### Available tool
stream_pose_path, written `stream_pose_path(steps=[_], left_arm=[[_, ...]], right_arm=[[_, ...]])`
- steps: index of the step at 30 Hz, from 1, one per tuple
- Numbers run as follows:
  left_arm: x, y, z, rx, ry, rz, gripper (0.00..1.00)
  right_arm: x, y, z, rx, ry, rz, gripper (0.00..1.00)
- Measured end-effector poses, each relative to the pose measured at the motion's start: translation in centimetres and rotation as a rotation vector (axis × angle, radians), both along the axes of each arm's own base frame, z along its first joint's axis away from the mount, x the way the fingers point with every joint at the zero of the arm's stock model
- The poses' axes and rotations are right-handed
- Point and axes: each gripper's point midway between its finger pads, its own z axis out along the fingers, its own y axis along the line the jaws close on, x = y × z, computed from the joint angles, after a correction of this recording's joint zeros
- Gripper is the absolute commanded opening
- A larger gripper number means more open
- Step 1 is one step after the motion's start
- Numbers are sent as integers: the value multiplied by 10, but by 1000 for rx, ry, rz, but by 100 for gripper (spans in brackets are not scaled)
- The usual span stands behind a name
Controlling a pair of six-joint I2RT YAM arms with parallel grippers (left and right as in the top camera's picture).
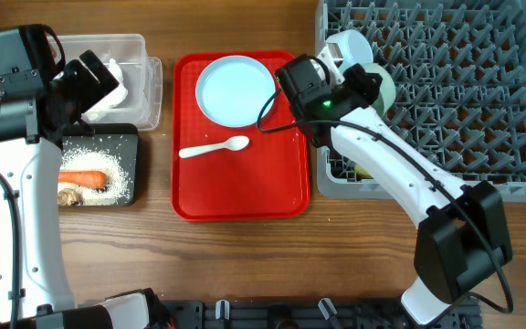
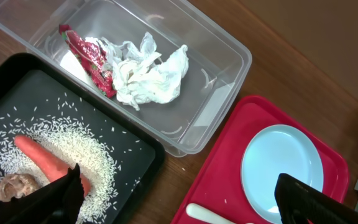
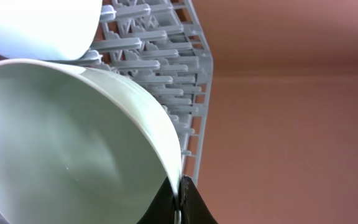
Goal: Sort waste into correct bins and load items into the dishwasher rack
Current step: 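Carry the green bowl into the rack and release it, then grasp the edge of the light-blue plate with the right gripper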
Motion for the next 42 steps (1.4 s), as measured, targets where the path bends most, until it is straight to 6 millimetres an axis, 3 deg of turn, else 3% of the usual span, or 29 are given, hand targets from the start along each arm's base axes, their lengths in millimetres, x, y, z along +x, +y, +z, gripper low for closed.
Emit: stream_pose_path(steps=[7, 19, 20, 22, 25, 26, 28, 33, 35, 37, 38, 39, 41, 42], left_arm=[[0, 0, 0, 0, 0, 0, 100], [0, 0, 0, 0, 0, 0, 100], [0, 0, 0, 0, 0, 0, 100], [0, 0, 0, 0, 0, 0, 100], [0, 0, 0, 0, 0, 0, 100], [0, 0, 0, 0, 0, 0, 100], [0, 0, 0, 0, 0, 1, 100], [0, 0, 0, 0, -1, 0, 100], [0, 0, 0, 0, 0, 0, 100], [0, 0, 0, 0, -1, 1, 100], [0, 0, 0, 0, 0, 0, 100], [0, 0, 0, 0, 0, 0, 100], [0, 0, 0, 0, 0, 0, 100], [0, 0, 0, 0, 0, 0, 100]], right_arm=[[7, -24, 0, 20, -20, -60, 4], [-1, -15, -18, 66, 33, -52, 5], [-5, -9, -19, 58, 47, -36, 6], [-12, 7, -21, 32, 78, 9, 23], [-25, 45, -33, 58, 140, 111, 60], [-29, 59, -39, 79, 163, 149, 100], [-36, 81, -50, 140, 203, 207, 100], [-25, 82, -56, 338, 163, 147, 100], [-7, 93, -36, 477, 117, 150, 100], [16, 126, -1, 721, 33, 201, 100], [29, 152, 27, 895, -37, 247, 100], [30, 164, 35, 979, -46, 268, 100], [24, 181, 32, 1101, -14, 255, 100], [20, 187, 20, 1153, 24, 212, 100]])
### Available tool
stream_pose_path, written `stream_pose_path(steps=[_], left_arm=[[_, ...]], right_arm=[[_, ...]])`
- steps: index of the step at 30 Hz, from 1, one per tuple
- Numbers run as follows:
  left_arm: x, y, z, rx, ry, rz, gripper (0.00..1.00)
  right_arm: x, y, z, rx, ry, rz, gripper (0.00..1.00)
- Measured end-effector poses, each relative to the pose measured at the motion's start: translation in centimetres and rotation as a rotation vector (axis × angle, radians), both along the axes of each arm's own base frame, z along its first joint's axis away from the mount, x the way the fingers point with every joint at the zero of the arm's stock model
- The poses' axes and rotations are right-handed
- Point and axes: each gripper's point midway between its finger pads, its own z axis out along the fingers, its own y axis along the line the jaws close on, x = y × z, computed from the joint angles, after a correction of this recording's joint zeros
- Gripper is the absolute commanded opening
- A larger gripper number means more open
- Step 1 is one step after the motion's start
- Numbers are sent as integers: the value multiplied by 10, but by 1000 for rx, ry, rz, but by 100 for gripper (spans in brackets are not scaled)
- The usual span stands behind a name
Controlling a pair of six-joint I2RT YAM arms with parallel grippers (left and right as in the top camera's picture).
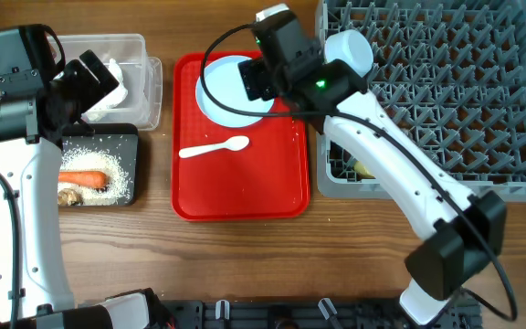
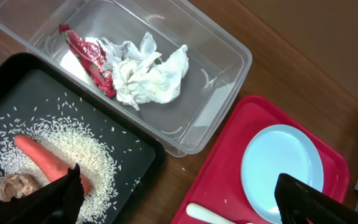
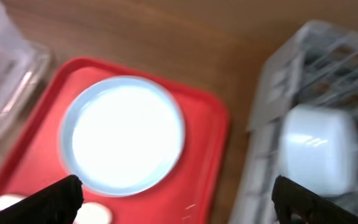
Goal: Sort waste into correct bins and load items into the dishwasher rack
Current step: 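Grasp the edge of the light-blue plate with the right gripper, then lift the plate and stand it upright in the rack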
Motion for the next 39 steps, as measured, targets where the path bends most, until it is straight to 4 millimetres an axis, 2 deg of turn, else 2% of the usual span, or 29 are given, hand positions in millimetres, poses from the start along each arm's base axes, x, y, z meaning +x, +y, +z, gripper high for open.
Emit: stream_pose_path(steps=[1, 3, 4, 5, 6, 7, 9, 10, 11, 14, 16, 19, 22, 23, 32, 35, 36, 37, 38, 39], left_arm=[[0, 0, 0, 0, 0, 0, 100], [0, 0, 0, 0, 0, 0, 100], [0, 0, 0, 0, 0, 0, 100], [0, 0, 0, 0, 0, 0, 100], [0, 0, 0, 0, 0, 0, 100], [0, 0, 0, 0, 0, 0, 100], [0, 0, 0, 0, 0, 0, 100], [0, 0, 0, 0, 0, 0, 100], [0, 0, 0, 0, 0, 0, 100], [0, 0, 0, 0, 0, 0, 100], [0, 0, 0, 0, 0, 0, 100], [0, 0, 0, 0, 0, 0, 100], [0, 0, 0, 0, 0, 0, 100], [0, 0, 0, 0, 0, 0, 100], [0, 0, 0, 0, 0, 0, 100], [0, 0, 0, 0, 0, 0, 100], [0, 0, 0, 0, 0, 0, 100], [0, 0, 0, 0, 0, 0, 100], [0, 0, 0, 0, 0, 0, 100], [0, 0, 0, 0, 0, 0, 100]], right_arm=[[-4, 5, -19, 20, 65, -7, 100], [-11, 19, -68, 42, 213, 11, 100], [-13, 31, -93, 75, 278, 18, 88], [-14, 38, -107, 111, 316, 15, 82], [-14, 44, -113, 145, 337, 3, 72], [-13, 48, -112, 195, 349, -29, 67], [-8, 44, -114, 250, 357, -130, 64], [-7, 40, -119, 259, 358, -167, 59], [-6, 34, -127, 262, 361, -217, 52], [-3, 30, -146, 251, 365, -250, 41], [-5, 27, -169, 240, 388, -275, 38], [-8, 25, -192, 233, 420, -316, 35], [-8, 25, -206, 234, 435, -339, 15], [-7, 25, -207, 240, 436, -348, 4], [-5, 27, -206, 262, 437, -357, 4], [5, 19, -191, 222, 405, -286, 4], [13, 8, -166, 201, 358, -257, 4], [24, -5, -126, 208, 278, -246, 4], [40, -23, -68, 228, 140, -248, 4], [47, -41, -30, 207, 30, -257, 4]])
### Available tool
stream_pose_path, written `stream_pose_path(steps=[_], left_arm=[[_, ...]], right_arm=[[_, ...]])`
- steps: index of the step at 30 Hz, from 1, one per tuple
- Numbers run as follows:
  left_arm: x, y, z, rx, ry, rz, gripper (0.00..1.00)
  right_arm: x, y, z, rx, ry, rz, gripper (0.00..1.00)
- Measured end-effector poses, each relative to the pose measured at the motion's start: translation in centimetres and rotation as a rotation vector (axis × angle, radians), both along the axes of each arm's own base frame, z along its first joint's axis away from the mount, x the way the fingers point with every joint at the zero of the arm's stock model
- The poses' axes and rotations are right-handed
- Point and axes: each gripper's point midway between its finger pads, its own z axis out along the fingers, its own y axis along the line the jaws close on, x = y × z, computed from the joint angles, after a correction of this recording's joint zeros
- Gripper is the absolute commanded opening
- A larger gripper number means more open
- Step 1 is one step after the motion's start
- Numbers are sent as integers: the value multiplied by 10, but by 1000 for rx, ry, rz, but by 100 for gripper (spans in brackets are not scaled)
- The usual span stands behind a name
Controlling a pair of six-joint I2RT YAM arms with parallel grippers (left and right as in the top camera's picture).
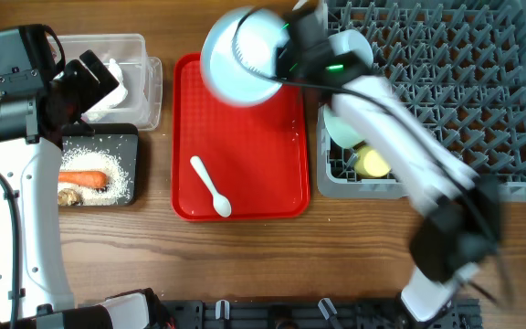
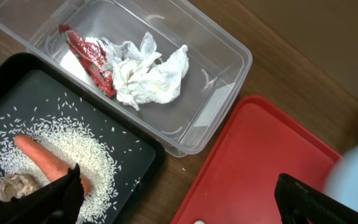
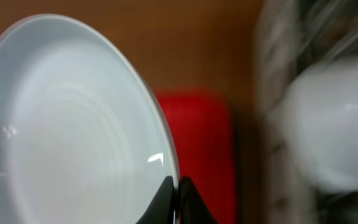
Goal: Sort waste into correct bins and load items into the dishwasher rack
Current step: 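Lift the plate and stand it upright in the rack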
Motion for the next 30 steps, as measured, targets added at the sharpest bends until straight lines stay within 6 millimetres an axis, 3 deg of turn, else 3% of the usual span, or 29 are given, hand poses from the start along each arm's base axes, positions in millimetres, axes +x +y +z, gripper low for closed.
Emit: stream_pose_path(steps=[1, 2, 4, 5, 6, 7, 10, 12, 14, 22, 26, 27, 28, 30], left_arm=[[0, 0, 0, 0, 0, 0, 100], [0, 0, 0, 0, 0, 0, 100], [0, 0, 0, 0, 0, 0, 100], [0, 0, 0, 0, 0, 0, 100], [0, 0, 0, 0, 0, 0, 100], [0, 0, 0, 0, -1, 0, 100], [0, 0, 0, 0, 0, 0, 100], [0, 0, 0, 0, 0, 0, 100], [0, 0, 0, 0, 0, 0, 100], [0, 0, 0, 0, 0, 0, 100], [0, 0, 0, 0, 0, 0, 100], [0, 0, 0, 0, 0, 0, 100], [0, 0, 0, 0, 0, 0, 100], [0, 0, 0, 0, 0, 0, 100]], right_arm=[[3, -30, 88, 26, -193, -54, 5], [-1, -64, 150, -11, -352, -122, 5], [-23, -137, 246, -152, -594, -305, 4], [-37, -177, 280, -260, -670, -417, 4], [-42, -207, 289, -385, -670, -494, 4], [-38, -222, 281, -479, -633, -524, 4], [-6, -254, 217, -741, -414, -507, 4], [11, -269, 160, -869, -241, -454, 4], [19, -278, 127, -946, -141, -440, 4], [33, -315, 53, -1074, 70, -436, 4], [38, -307, 40, -1035, 83, -358, 4], [39, -306, 37, -1026, 85, -344, 13], [39, -304, 36, -1019, 87, -336, 100], [39, -302, 33, -993, 81, -340, 100]])
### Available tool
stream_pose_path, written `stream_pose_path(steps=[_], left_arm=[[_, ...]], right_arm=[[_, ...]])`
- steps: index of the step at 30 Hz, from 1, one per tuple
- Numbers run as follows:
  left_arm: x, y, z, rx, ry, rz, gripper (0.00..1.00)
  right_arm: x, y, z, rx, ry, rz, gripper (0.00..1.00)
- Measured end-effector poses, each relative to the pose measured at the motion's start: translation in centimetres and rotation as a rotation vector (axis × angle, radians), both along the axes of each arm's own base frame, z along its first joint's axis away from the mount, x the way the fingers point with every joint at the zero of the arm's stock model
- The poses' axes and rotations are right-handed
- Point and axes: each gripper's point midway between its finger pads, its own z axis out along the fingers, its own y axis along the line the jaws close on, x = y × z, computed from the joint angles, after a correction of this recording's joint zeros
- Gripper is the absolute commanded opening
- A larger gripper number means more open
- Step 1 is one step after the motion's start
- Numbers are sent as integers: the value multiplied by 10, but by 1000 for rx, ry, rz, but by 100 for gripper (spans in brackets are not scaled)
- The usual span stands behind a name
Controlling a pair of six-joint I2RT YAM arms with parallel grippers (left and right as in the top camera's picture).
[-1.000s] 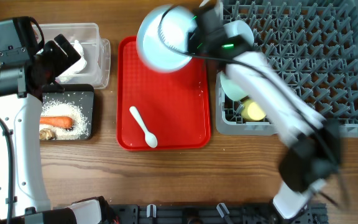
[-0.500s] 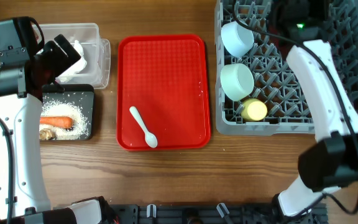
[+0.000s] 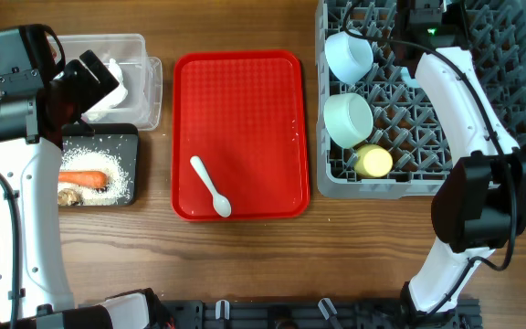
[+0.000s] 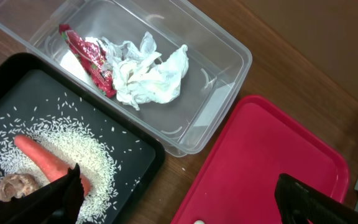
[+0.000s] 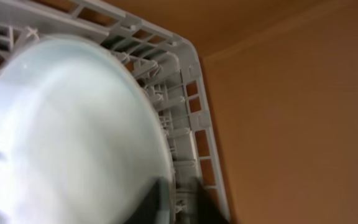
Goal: Sort waste into correct bins and load items into the dishwasher rack
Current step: 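Lift the plate and stand it upright in the rack, then reach the right gripper to the white spoon on the red tray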
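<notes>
A pale blue plate [image 5: 67, 137], blurred, stands on edge among the prongs of the grey dishwasher rack [image 3: 482, 110]. My right gripper [image 5: 179, 193] is at the plate's rim, its jaws a little apart, over the rack's far side. In the rack's left part are a white cup [image 3: 348, 55], a green bowl [image 3: 348, 119] and a yellow item [image 3: 373, 162]. A white spoon [image 3: 211, 185] lies on the red tray [image 3: 245, 119]. My left gripper [image 4: 185, 199] hangs open over the gap between the black tray [image 4: 135, 155] and the red tray.
The clear bin [image 4: 216, 56] holds crumpled tissue [image 4: 151, 78] and a red wrapper [image 4: 89, 53]. The black tray carries rice, a carrot [image 4: 42, 158] and a brown lump [image 4: 14, 186]. My right arm stretches over the rack's middle.
My right gripper was shut on the plate above the red tray's far edge. Now it is at the rack's far side with the plate among the prongs and its jaws apart. The left arm is unchanged.
First my right gripper was shut on the green bowl at the rack's left, with plate and spoon on the tray. Then it hung open over the plate. Then it held the plate up, the spoon lay lower on the tray, and the bowl sat in the rack. Now the plate is in the rack.
</notes>
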Motion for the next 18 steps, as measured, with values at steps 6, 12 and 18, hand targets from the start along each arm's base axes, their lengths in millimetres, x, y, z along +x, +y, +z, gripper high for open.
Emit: stream_pose_path(steps=[6, 12, 18], left_arm=[[0, 0, 0, 0, 0, 0, 100], [0, 0, 0, 0, 0, 0, 100], [0, 0, 0, 0, 0, 0, 100]], right_arm=[[-4, 32, 14, 163, -124, 18, 100], [-81, 269, 87, 987, -47, 745, 100], [-196, 454, -66, 1234, 594, 884, 87]])
